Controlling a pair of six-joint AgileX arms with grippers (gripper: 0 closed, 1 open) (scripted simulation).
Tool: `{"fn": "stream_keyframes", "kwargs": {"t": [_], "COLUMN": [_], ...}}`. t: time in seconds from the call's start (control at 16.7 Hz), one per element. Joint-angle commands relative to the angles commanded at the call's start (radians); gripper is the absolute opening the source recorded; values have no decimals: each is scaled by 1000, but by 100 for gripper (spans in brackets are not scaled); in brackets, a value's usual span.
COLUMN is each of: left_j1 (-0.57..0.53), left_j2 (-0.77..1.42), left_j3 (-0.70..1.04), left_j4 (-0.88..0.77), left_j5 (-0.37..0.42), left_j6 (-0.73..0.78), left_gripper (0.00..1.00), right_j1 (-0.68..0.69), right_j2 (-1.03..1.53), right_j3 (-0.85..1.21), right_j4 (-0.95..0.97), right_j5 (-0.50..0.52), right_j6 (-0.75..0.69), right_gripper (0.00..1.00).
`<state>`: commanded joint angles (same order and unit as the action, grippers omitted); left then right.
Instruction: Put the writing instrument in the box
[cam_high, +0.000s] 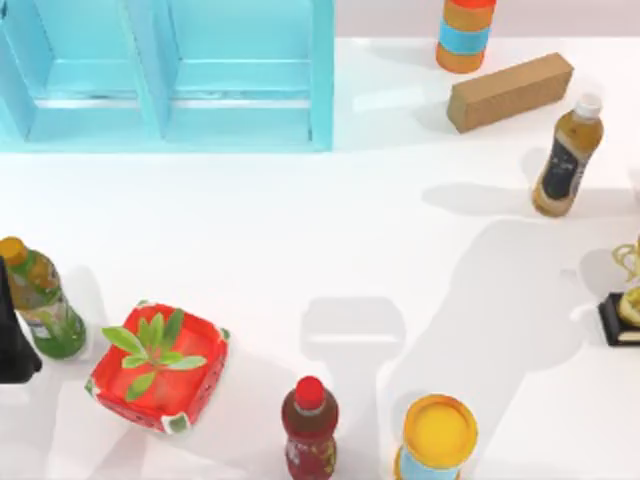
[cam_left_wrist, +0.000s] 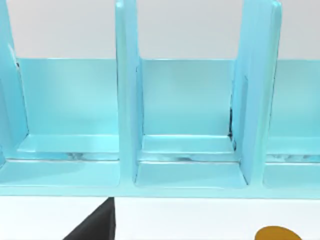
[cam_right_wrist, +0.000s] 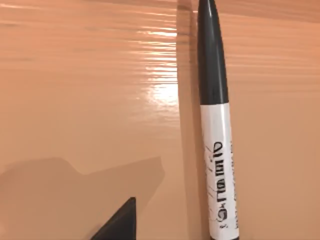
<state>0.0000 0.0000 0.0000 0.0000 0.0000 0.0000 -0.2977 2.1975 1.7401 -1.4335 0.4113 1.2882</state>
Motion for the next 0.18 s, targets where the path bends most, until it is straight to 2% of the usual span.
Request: {"fn": "stream_keyframes", "kwargs": {"t": [0.18], "left_j1": [0], "left_j2": [0], "left_j3": [0], "left_j4": [0], "left_j5": [0], "left_j6": [0], "left_gripper": [100], "right_j1": [0], "right_j2": [0], "right_j3": [0], "right_j4": [0], "right_j5": [0], "right_j6": [0], "right_gripper": [100]}}
